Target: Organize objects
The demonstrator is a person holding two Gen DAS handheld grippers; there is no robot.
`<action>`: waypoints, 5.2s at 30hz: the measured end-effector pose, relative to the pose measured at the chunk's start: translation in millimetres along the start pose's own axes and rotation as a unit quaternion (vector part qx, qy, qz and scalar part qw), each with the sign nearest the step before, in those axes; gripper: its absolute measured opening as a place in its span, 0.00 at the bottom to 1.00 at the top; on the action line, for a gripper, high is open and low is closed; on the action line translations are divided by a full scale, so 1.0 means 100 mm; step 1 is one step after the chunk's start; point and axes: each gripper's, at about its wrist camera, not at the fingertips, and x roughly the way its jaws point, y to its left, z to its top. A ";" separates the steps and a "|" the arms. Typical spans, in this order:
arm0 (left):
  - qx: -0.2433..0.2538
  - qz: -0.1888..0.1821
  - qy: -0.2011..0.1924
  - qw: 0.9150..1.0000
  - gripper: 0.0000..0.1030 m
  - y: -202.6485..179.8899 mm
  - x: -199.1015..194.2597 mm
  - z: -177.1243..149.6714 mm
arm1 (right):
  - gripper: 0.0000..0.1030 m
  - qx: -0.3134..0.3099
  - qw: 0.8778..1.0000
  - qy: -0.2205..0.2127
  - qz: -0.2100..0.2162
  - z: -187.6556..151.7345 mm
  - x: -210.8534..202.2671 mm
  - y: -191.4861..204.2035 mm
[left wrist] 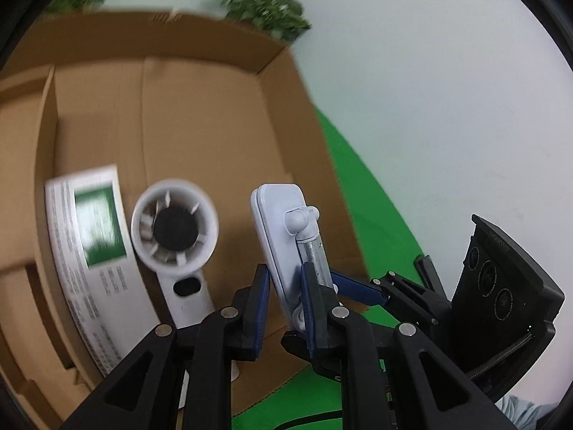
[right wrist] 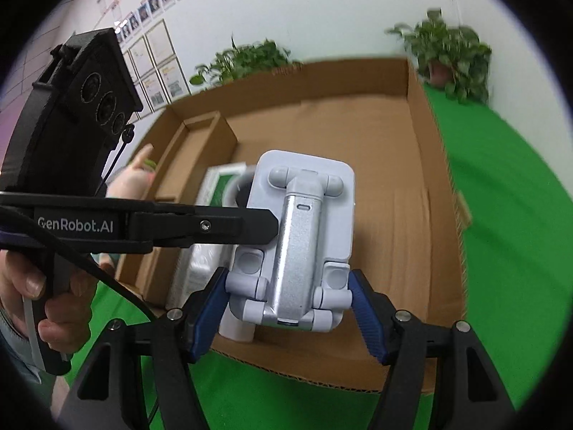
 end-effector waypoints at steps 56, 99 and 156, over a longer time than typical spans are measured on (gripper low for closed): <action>0.049 0.307 -0.222 0.924 0.99 0.21 -1.41 -0.99 | 0.95 0.010 0.994 -0.030 -0.105 -0.29 -0.20 0.28; 0.028 0.443 -0.230 0.866 1.00 0.59 -0.69 -1.36 | 1.00 -0.020 0.976 -0.104 -0.192 -0.56 0.15 0.76; 0.026 0.441 -0.231 0.867 1.00 0.60 -0.70 -1.36 | 1.00 -0.020 0.976 -0.104 -0.192 -0.57 0.16 0.77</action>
